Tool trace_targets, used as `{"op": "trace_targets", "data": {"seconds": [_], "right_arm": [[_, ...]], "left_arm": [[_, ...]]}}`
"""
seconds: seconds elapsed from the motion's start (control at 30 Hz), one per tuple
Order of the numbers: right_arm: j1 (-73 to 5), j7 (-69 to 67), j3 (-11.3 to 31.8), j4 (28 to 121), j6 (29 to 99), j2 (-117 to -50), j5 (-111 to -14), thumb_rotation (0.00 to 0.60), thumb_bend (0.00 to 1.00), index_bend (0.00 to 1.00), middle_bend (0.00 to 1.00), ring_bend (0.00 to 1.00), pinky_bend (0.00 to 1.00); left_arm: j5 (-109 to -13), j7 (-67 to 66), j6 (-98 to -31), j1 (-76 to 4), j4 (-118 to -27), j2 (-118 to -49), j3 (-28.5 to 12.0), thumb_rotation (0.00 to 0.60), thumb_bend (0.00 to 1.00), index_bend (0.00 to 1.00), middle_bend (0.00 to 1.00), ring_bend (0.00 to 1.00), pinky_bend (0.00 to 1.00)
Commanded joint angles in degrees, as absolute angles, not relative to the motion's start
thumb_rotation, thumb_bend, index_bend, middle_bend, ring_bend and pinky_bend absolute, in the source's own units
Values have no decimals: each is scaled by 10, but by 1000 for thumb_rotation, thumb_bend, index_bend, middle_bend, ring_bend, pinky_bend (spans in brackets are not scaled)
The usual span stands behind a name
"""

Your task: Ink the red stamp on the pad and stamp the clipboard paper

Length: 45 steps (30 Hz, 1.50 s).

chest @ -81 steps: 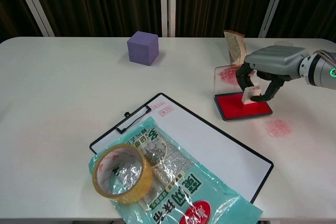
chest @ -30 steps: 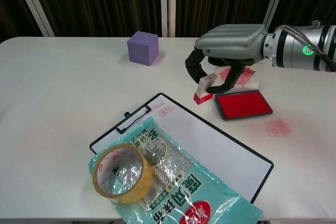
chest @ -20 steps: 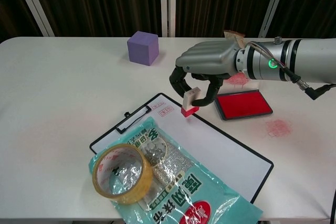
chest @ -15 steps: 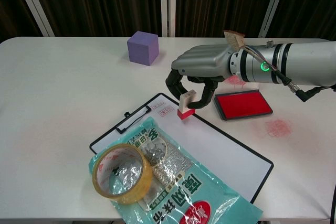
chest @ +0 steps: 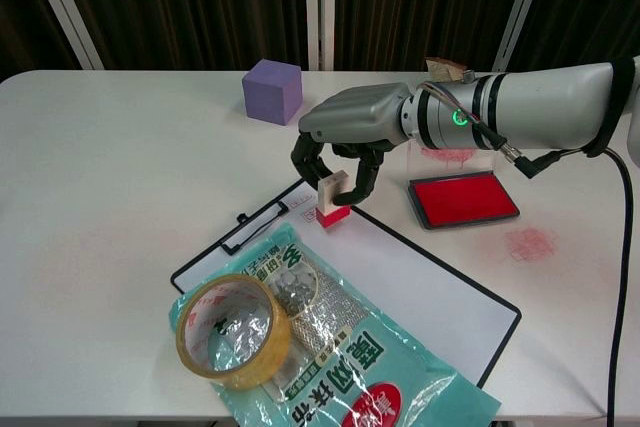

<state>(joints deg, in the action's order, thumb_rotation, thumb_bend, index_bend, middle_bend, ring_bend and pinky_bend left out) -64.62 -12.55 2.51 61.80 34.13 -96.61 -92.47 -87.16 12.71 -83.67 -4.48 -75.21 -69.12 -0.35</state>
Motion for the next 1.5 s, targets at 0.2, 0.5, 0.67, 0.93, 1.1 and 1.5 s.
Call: {"op": "trace_targets", "data": {"seconds": [0.2, 0.5, 0.67, 0.93, 1.1, 1.5], "right_arm": [[-660, -137, 15, 605, 337, -975, -930, 600, 480, 1000, 853, 891, 1000], [-665, -145, 7, 593, 342, -983, -929, 600, 481, 1000, 853, 891, 1000], [-668, -146, 6, 587, 341, -986, -925, 600, 481, 1000, 853, 891, 1000], [-674, -143, 3, 588, 336, -985, -921, 600, 481, 1000, 853, 891, 1000], [-676, -138, 1, 588, 331, -986, -918, 600, 482, 1000, 853, 891, 1000], [-675, -134, -4, 578, 332, -996, -914, 600, 482, 1000, 853, 891, 1000]], "left_arm": [[-873, 126, -835, -48, -752, -691, -4, 600, 0, 152, 163, 133, 245], [-870, 131, -833, -48, -748, -692, -5, 600, 0, 151, 164, 133, 245], [-867, 135, -831, -48, -745, -693, -5, 600, 0, 152, 164, 133, 245], [-868, 138, -830, -48, -742, -695, -4, 600, 0, 152, 164, 133, 245], [-867, 139, -830, -48, -740, -696, -4, 600, 0, 152, 164, 133, 245], [-867, 142, -830, -47, -737, -696, -4, 600, 0, 152, 164, 133, 245]]}}
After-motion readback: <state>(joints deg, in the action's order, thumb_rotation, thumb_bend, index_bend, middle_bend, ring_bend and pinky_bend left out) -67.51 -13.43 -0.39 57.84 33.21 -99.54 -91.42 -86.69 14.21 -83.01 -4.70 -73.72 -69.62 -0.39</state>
